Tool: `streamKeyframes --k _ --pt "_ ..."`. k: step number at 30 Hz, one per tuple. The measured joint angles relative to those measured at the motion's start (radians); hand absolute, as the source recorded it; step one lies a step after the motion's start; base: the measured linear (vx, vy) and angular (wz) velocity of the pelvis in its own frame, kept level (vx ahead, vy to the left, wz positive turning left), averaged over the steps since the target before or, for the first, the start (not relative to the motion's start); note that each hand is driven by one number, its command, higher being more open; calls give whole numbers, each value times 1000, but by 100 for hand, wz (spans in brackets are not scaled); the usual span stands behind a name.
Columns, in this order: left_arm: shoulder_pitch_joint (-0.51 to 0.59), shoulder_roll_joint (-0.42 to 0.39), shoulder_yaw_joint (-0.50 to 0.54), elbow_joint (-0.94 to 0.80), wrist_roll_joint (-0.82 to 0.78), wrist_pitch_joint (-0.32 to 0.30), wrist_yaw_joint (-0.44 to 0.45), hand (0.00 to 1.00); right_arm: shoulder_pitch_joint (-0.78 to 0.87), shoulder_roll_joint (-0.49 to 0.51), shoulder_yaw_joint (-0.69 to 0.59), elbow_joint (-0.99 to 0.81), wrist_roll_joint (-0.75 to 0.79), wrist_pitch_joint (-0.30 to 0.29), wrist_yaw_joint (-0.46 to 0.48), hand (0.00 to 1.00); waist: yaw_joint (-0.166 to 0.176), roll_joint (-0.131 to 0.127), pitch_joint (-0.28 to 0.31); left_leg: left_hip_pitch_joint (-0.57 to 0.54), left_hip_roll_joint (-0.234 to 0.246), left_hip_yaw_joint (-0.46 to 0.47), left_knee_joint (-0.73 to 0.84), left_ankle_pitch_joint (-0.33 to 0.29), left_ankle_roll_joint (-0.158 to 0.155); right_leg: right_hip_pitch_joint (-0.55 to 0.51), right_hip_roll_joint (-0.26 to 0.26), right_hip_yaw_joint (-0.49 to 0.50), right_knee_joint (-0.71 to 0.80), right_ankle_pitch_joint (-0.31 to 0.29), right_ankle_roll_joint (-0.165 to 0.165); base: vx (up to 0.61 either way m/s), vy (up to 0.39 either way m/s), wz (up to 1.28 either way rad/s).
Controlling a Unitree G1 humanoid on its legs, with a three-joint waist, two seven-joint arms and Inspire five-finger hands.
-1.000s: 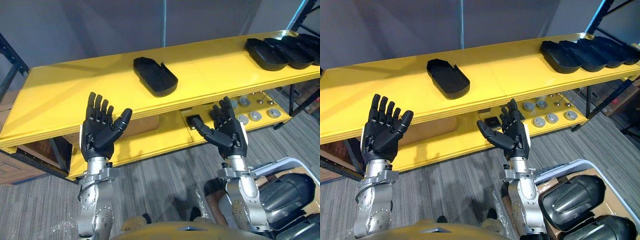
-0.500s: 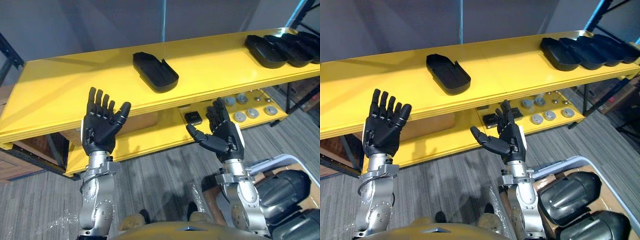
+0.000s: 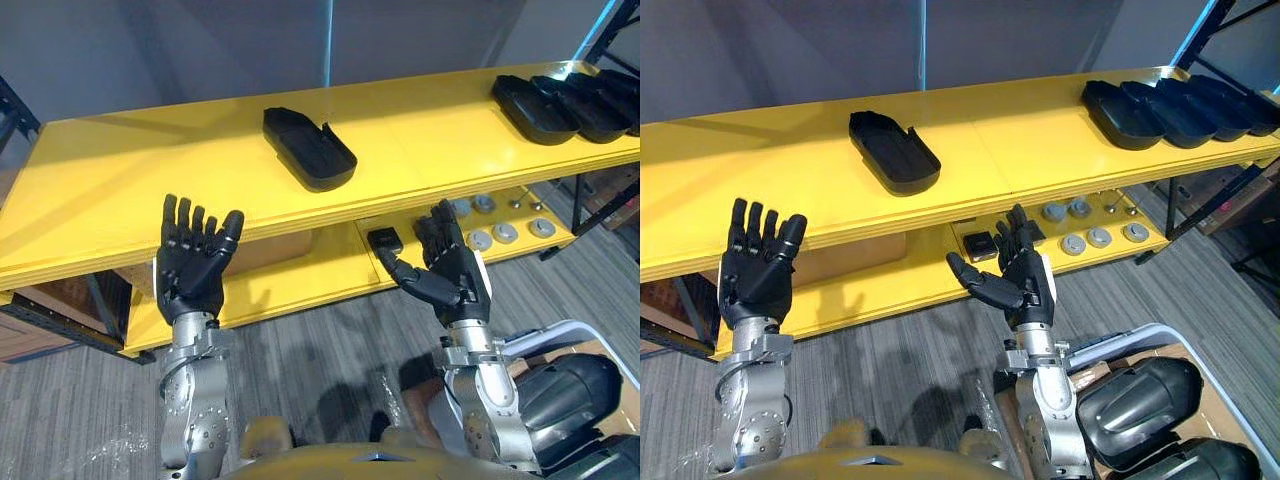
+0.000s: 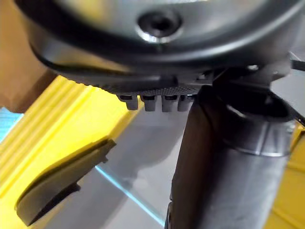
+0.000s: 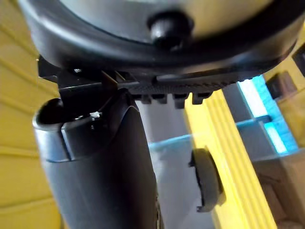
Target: Walk over and take three plastic housings, then place them on the shelf
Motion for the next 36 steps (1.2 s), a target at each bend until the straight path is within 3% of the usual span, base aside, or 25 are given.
streamKeyframes --k 1,2,3,4,5,7,9,11,13,17,23,26,27,29,30,31,33,34,36 --pt "5 -10 16 17 0 0 -1 100 3 2 -2 2 0 0 3 100 6 20 13 -14 16 -13 75 39 -3 28 12 12 -2 -3 2 17 31 -37" --pt "8 -12 51 52 0 0 -1 100 6 22 1 5 6 -2 18 100 10 1 19 -24 7 -9 91 105 2 55 -14 39 -30 -3 0 72 48 -29" --pt "8 -12 59 60 0 0 -2 100 7 32 2 4 12 -12 22 100 10 -3 17 -21 -5 -7 62 94 3 57 -26 43 -36 -3 0 89 26 -12" --pt "8 -13 56 62 2 -1 -3 100 6 42 -2 -2 35 -43 25 100 6 2 16 -2 -22 -12 -77 30 2 48 -35 49 -38 -2 -1 62 -1 10" --pt "10 -16 51 62 3 -2 -5 100 3 42 -5 -2 49 -58 20 100 1 4 15 6 -28 -17 -160 17 -4 42 -38 51 -37 -2 -1 46 29 21" --pt "23 -27 40 62 4 -18 -5 100 -5 42 -2 -2 83 -102 -10 100 -2 10 11 64 -35 -61 -451 26 -28 27 -46 61 -30 -8 8 37 123 -1" --pt "30 -29 42 61 4 -34 -3 100 -20 41 1 -2 86 -130 -35 100 18 10 7 97 -43 -45 -506 65 -38 18 -65 92 -19 -20 28 103 267 -55" --pt "31 -28 53 52 5 -46 5 100 -43 39 2 0 86 -151 -78 100 26 -19 -12 111 -85 -5 -528 86 -24 0 -113 97 -20 -19 33 146 235 -52" --pt "27 -22 88 20 6 -47 8 100 -77 51 2 2 75 -181 -104 100 24 -60 -34 117 -122 64 -553 93 14 -34 -197 27 8 -11 32 204 212 -43" --pt "16 -12 148 -9 5 -48 22 100 -110 82 1 0 32 -182 -124 100 29 -67 -37 154 -123 105 -555 84 30 -8 -202 -79 -9 53 88 168 69 -38" --pt "9 -29 115 -84 42 -47 -28 100 -93 81 -20 0 26 -159 -123 100 36 -57 -35 141 -114 61 -563 71 8 31 -171 -141 -86 56 98 15 -60 4" --pt "4 -28 79 -94 97 -41 -60 100 -86 79 -39 0 12 -135 -128 100 39 -61 -33 130 -119 37 -535 48 0 20 -181 -155 -37 14 90 -26 17 22" --pt "3 -27 71 -107 104 -26 -72 100 -85 80 -39 -1 -5 -128 -137 100 41 -72 -29 132 -134 35 -523 27 8 9 -210 -155 21 -22 79 20 90 18" --pt "-13 -28 53 -110 118 -3 -86 100 -84 75 -41 0 -17 -115 -155 100 38 -75 -22 152 -155 15 -522 8 12 -61 -251 -147 233 -53 29 36 89 17" --pt "-13 -24 49 -114 125 11 -92 100 -83 77 -35 0 -29 -106 -163 100 32 -80 -19 174 -163 13 -526 3 19 -138 -286 -125 412 -28 -34 53 111 5" --pt "-10 -15 48 -123 139 24 -92 100 -83 86 -27 0 -42 -104 -162 100 27 -90 -12 216 -166 15 -549 7 37 -183 -310 -99 531 18 -77 81 90 5" --pt "-9 -4 43 -126 171 30 -89 100 -82 96 -17 0 -43 -105 -157 100 12 -89 -11 248 -164 15 -570 12 48 -194 -314 -82 567 31 -69 133 9 6" --pt "-17 4 45 -130 180 30 -80 100 -97 98 -16 -1 -43 -105 -132 100 15 -97 -18 251 -145 23 -571 14 47 -185 -272 -81 474 -33 -27 152 -21 -1" --pt "-27 15 47 -130 180 33 -74 100 -121 97 -17 -3 -43 -105 -109 100 15 -97 -18 235 -119 23 -573 13 45 -191 -207 -86 345 -62 0 104 -54 -11"
